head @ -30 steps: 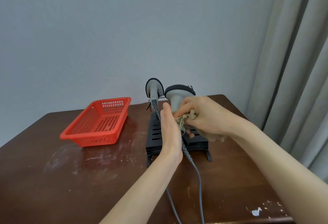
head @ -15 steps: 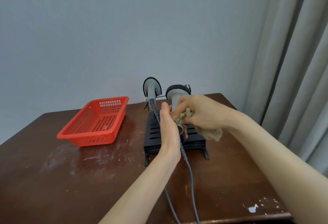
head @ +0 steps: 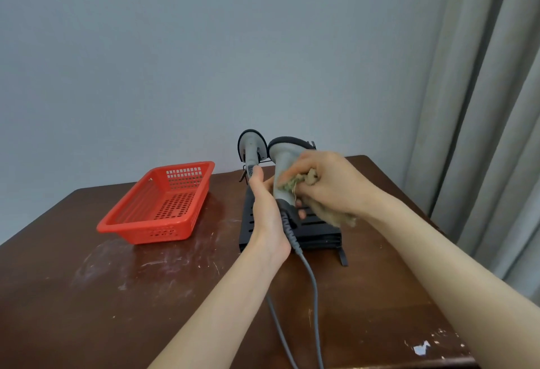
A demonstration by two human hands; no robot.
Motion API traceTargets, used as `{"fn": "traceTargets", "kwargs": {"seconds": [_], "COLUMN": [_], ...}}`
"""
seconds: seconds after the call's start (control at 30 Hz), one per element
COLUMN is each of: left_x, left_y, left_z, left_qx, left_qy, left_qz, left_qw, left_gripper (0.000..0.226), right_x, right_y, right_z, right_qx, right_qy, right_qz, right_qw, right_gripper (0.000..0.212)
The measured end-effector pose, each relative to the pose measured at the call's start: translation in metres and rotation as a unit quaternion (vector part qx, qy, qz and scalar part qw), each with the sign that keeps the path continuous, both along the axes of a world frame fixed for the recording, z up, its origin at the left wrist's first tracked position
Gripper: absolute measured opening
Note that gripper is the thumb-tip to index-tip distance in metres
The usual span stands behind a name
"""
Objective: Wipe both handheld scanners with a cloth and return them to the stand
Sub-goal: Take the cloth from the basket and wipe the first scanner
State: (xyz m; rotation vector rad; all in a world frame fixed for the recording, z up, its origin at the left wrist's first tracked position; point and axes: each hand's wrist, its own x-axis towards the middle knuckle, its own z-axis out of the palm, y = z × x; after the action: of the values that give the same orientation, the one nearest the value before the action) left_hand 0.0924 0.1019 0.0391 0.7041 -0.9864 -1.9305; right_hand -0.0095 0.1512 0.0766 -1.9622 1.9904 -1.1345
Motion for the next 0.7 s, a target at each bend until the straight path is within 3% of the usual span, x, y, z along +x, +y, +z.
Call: {"fn": "traceTargets", "kwargs": {"seconds": [0.1, 0.23, 0.3, 0.37, 0.43, 0.53, 0.7], "left_x": [-0.002, -0.001, 0.000, 0.001, 0.002, 0.005, 0.006], "left_y": [0.003, -0.005, -0.008, -0.010, -0.011, -0.012, -0.014], "left_z": [0.001, -0.001, 0.001, 0.003, 0.004, 0.004, 0.000], "left_qx": [0.020, 0.017, 0.035, 0.042, 0.050, 0.095, 0.128], "left_qy": [0.007, 0.003, 0.007, 0.013, 0.024, 0.055, 0.057], "left_qz": [-0.018, -0.028, -0.014, 0.000, -0.013, -0.042, -0.032], "left_qw": [1.000, 0.999, 0.999, 0.999, 0.998, 0.993, 0.990], "left_gripper": [0.048, 0.057, 0.050, 0.032, 0.023, 0.022, 0.029], "right_x": [-0.002, -0.002, -0.009, -0.016, -0.020, -0.024, -0.022], "right_y": [-0.007, 0.010, 0.015, 0.016, 0.014, 0.008, 0.003], "right_z": [-0.001, 0.003, 0.002, -0.002, -0.010, -0.017, -0.015], "right_qx": [-0.073, 0.092, 0.107, 0.058, -0.006, -0.070, -0.140], "right_qy": [0.016, -0.060, -0.032, 0.048, 0.014, -0.078, -0.133], "right_qz": [-0.099, 0.061, 0.022, -0.099, -0.158, -0.171, -0.156], "right_qw": [0.992, 0.992, 0.994, 0.992, 0.987, 0.980, 0.969], "right_gripper": [0.022, 0.025, 0.019, 0.018, 0.023, 0.026, 0.026]}}
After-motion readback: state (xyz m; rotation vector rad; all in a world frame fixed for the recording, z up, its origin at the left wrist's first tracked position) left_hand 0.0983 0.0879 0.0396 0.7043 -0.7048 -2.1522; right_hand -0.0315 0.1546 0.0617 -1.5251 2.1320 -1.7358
